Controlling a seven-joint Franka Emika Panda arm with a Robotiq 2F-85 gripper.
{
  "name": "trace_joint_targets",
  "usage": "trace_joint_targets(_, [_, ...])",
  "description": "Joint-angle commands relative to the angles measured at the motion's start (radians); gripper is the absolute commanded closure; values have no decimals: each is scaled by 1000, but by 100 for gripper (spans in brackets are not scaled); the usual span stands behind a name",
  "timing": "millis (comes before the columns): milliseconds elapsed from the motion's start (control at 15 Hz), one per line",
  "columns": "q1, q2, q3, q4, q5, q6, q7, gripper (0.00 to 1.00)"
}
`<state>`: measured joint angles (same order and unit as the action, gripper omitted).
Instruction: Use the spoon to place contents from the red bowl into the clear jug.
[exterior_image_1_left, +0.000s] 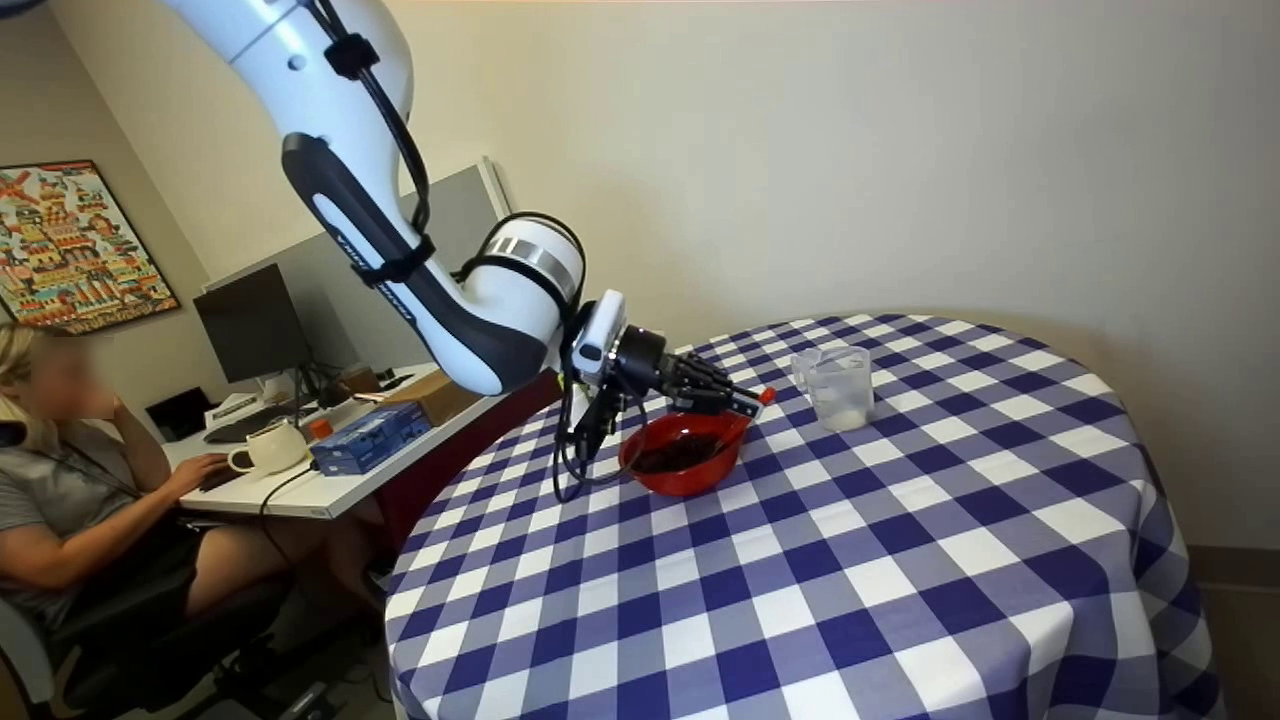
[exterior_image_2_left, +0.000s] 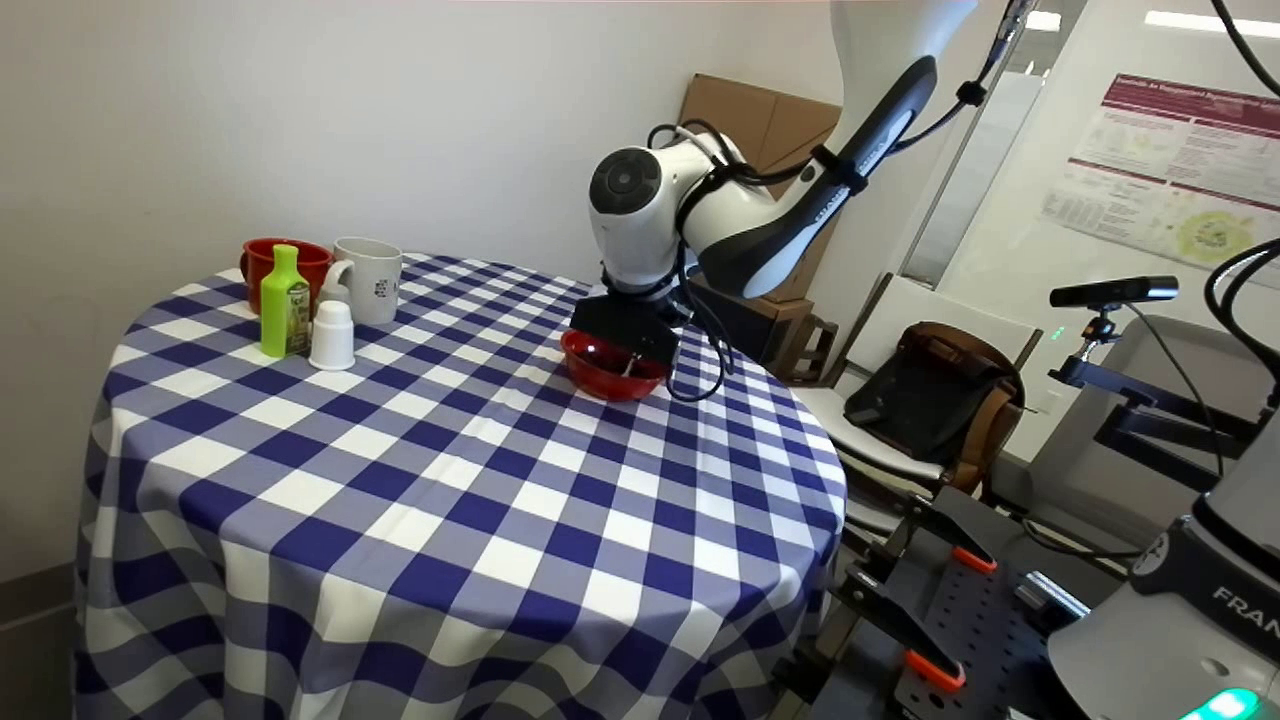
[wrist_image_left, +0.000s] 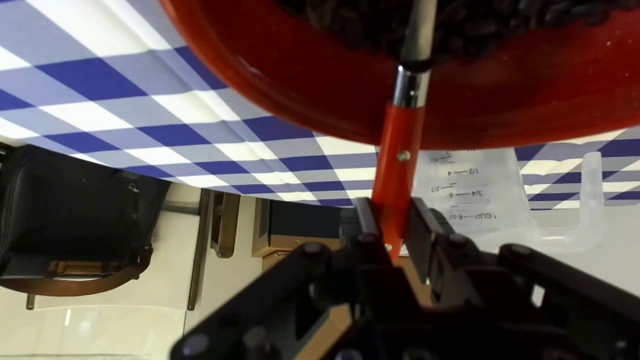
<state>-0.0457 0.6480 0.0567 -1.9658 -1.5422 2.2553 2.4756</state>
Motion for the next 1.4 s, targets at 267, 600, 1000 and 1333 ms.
trace_joint_targets(267, [-2,-54,-9,-19,79,42,-84,95])
trace_joint_targets(600, [5,-83,-11,-18,84,39,-102,95])
trace_joint_targets(1000, [-12,-101,-10,-20,151,66,-153,95])
trace_joint_targets(1333, [-21,-102,-29,-20,250,99,-216,95])
